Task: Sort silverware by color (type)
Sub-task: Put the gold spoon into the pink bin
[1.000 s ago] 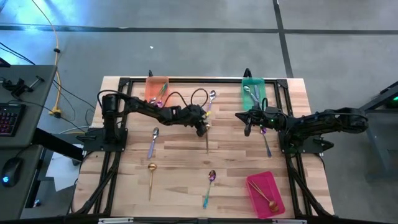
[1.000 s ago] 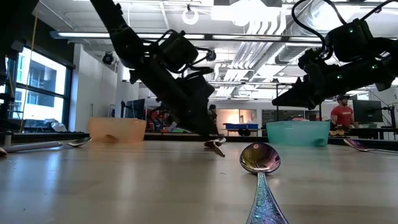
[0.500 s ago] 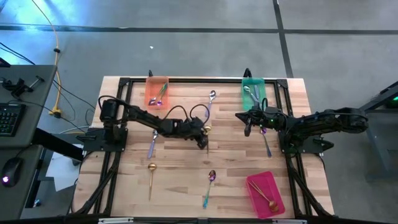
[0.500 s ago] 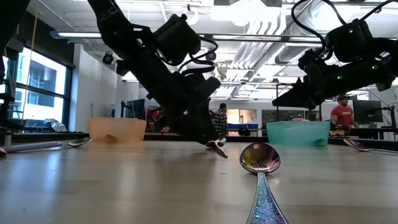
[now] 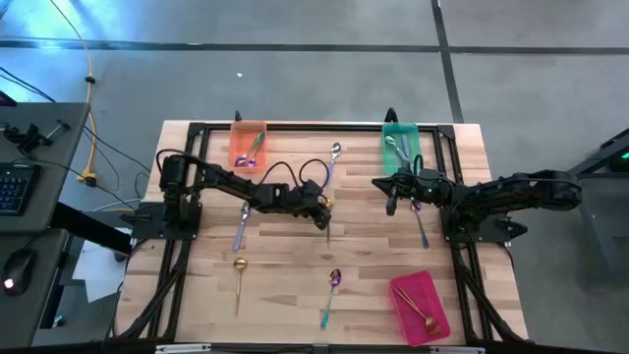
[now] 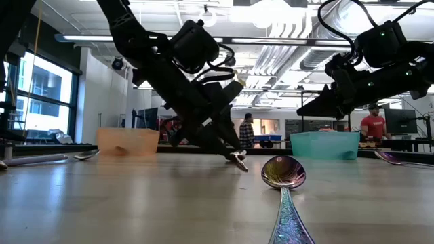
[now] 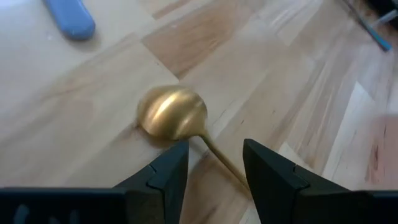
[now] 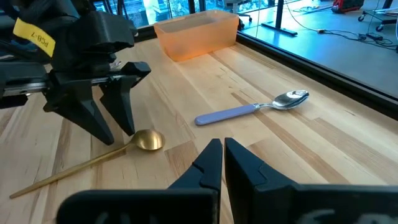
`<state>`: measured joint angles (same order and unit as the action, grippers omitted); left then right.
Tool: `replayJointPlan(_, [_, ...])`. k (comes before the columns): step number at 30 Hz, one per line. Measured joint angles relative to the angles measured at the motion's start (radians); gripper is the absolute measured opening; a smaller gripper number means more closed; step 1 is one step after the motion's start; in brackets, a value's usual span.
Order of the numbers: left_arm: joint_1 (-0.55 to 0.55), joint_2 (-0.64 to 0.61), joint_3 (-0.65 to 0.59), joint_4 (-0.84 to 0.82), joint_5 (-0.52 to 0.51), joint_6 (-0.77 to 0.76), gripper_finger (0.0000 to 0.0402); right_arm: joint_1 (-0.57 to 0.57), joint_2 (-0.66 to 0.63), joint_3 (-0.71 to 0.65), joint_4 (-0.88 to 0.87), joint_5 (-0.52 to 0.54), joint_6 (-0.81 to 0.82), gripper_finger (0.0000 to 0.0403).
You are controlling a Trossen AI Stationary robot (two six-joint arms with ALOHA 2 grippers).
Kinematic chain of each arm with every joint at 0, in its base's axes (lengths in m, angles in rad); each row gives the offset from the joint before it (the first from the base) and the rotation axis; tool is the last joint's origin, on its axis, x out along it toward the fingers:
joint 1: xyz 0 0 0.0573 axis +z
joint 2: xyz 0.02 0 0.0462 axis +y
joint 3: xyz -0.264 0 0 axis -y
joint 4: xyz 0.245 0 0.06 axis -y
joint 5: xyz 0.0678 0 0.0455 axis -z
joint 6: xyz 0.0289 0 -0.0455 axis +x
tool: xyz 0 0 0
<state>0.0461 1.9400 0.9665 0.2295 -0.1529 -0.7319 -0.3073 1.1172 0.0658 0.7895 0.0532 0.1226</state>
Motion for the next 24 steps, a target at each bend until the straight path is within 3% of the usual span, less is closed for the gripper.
replayJointPlan(6, [0.02,0.044,0.005,0.03,-0.002,0.026,0.0143,0.0,0.0,0.0,0.0,0.0,0.0,0.0002])
replayJointPlan(16, [0.026,0.13,0.12,0.025,0.037,0.164,0.0141,0.0,0.0,0.0,-0.006,0.0,0.0,0.0002])
replayJointPlan(24, [0.03,0.131,0.138,0.0,0.057,0.28,0.0094,0.0,0.0,0.0,-0.009,0.0,0.0,0.0002])
